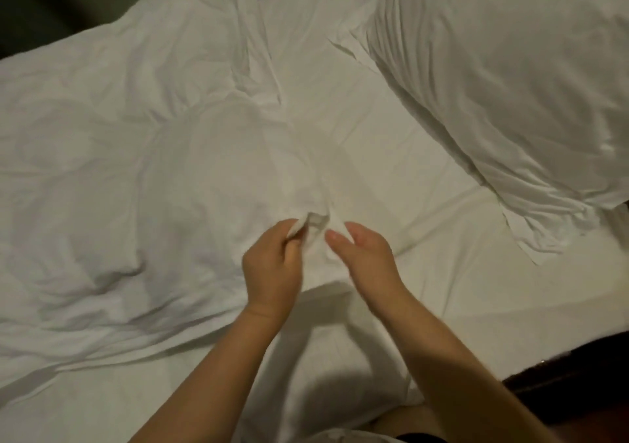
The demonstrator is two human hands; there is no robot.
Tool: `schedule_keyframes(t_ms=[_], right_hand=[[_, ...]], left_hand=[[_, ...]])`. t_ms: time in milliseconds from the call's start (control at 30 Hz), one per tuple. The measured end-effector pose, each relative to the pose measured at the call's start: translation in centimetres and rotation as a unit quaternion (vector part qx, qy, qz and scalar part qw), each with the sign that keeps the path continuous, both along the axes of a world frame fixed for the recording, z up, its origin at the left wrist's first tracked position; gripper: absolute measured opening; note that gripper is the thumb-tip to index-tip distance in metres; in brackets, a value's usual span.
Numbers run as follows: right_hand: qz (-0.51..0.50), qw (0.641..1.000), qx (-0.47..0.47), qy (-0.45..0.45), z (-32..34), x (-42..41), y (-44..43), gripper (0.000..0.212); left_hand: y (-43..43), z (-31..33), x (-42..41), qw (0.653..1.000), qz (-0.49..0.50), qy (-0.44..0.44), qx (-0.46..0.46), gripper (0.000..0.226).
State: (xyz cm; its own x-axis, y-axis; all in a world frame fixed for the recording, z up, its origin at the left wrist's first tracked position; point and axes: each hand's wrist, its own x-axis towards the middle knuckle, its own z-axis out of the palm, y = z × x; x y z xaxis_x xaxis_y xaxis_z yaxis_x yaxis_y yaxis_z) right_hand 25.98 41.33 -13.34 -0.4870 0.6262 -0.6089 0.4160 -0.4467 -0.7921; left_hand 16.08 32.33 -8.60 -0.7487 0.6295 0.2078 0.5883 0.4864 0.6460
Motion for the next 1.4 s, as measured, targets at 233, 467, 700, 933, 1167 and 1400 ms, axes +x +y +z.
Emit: schedule_keyframes(t_ms=[233,467,700,933,1167,1400], right_hand=[[-0.058,0.995,0.007,0.079,4.0,1.7,-0.9,0.020],[-0.103,0.994,0.029,-0.010,2.0,3.5,-2.3,0.036],[-0.099,0.994,0.020,0.029,2.8,2.5,-4.4,0.036],[-0.068,0.998,0.001,0.015,1.8,2.6,-5.2,0.033],[-0.123,0.970,-0.189,0.094,1.9,3.0,-4.7,0.026],[-0.158,0.965,-0.202,0.061,2.1,2.3,-5.0,0.036]], left_hand=[[0.8,2.5,-0.5,0.996,-0.077,0.030,0.028,0.019],[-1.7,1.3,0.7,0.982,-0.176,-0.017,-0.063,0.032],[-2.8,-0.9,3.1,0.962,-0.226,-0.055,-0.143,0.019],[-4.0,-2.8,3.5,0.965,-0.182,-0.110,-0.152,0.014],[-4.7,-3.2,2.4,0.951,-0.289,-0.007,-0.107,0.036],[-4.6,-4.2,1.8,0.933,-0.348,0.095,-0.011,0.032]])
